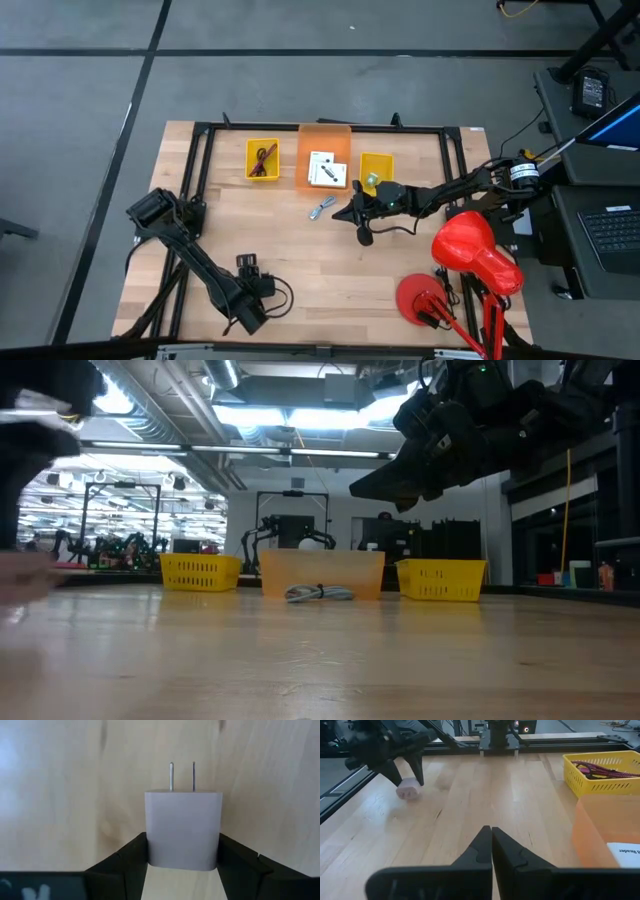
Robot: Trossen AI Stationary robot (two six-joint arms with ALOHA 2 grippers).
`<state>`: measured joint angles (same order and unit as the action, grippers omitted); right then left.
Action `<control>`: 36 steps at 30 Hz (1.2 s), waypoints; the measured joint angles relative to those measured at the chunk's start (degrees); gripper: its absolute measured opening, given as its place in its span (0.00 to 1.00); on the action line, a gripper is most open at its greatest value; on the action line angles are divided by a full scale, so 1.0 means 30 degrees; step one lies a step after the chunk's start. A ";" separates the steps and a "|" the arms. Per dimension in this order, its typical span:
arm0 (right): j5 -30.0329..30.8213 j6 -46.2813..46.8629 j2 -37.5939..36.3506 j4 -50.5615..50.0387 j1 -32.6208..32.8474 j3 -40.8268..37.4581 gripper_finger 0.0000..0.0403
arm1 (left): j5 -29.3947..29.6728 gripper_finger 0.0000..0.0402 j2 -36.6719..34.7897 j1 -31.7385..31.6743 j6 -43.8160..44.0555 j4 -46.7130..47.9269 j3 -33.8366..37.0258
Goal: Pick and place items into bin
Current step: Put the pink charger adapter into the right yellow bin
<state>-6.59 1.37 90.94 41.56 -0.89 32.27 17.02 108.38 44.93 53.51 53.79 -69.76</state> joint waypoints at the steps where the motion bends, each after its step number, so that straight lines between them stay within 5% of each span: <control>1: 0.0000 0.0001 0.0000 0.0006 0.0000 0.0000 0.00 | 0.0335 0.48 0.0000 -0.0059 -0.0075 0.0244 -0.0252; 20: -0.0022 0.0423 0.0000 -0.2092 0.0000 0.0000 0.00 | 0.4674 0.48 -0.5233 -0.3226 -0.7062 0.0697 -0.1054; 36: -0.1341 -0.0083 0.0000 -0.2280 0.1020 0.0000 0.00 | 0.3406 0.48 -0.9979 -0.6476 -1.4478 -0.8434 0.3885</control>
<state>-10.61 1.12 90.94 34.72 2.17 32.27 27.24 78.44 25.50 10.07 28.49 -58.11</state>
